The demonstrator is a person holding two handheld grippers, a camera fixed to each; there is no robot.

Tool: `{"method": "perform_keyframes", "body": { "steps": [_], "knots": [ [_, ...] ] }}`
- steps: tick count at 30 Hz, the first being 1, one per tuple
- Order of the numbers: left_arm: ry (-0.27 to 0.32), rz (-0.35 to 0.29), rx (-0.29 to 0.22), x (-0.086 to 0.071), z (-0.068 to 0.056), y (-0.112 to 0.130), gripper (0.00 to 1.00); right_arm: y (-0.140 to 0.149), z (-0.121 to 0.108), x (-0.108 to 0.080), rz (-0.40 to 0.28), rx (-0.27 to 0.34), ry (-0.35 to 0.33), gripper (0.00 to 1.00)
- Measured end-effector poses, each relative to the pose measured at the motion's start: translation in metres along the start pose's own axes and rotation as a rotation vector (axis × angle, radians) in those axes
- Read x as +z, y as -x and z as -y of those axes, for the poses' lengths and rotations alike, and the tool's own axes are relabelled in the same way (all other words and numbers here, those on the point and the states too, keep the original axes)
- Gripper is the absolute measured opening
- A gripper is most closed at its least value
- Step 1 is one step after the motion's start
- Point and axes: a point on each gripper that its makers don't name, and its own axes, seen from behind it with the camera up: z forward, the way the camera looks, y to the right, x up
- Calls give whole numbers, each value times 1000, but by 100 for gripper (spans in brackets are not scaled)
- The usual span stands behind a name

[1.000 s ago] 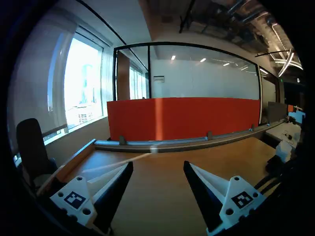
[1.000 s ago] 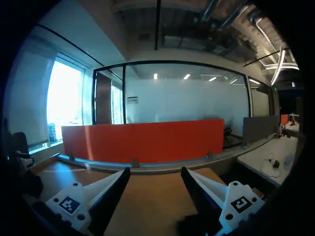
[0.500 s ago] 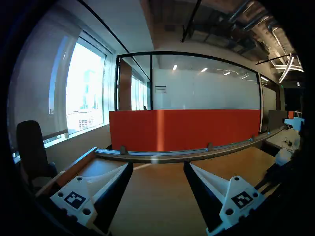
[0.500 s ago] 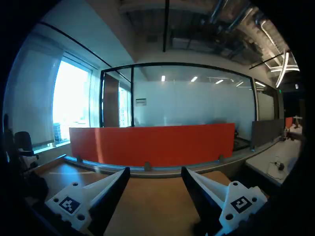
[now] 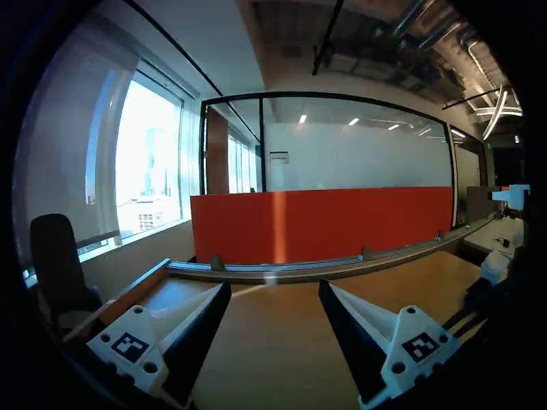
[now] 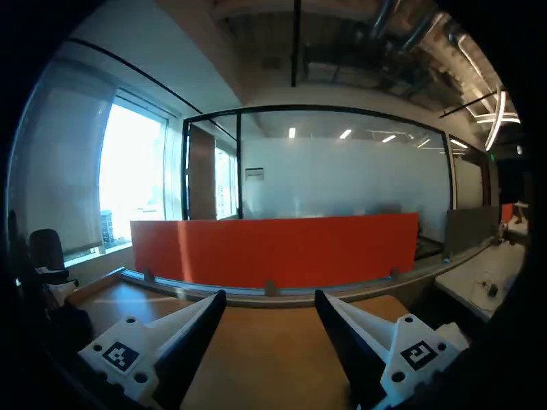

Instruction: Fold towel

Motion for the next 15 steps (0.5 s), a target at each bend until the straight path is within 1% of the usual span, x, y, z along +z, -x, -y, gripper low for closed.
{"method": "perform_keyframes", "body": {
  "steps": [5, 11, 15],
  "knots": [
    [9, -8, 11, -1, -3, 9, 95, 2, 14, -1, 24, -20, -20, 100],
    [-7, -22, 15, -5, 6, 21, 95, -1, 26, 0, 29, -31, -24, 100],
    [-24, -27, 11, -10, 13, 33, 95, 1, 32, 1, 29, -20, -23, 100]
  ]
}}
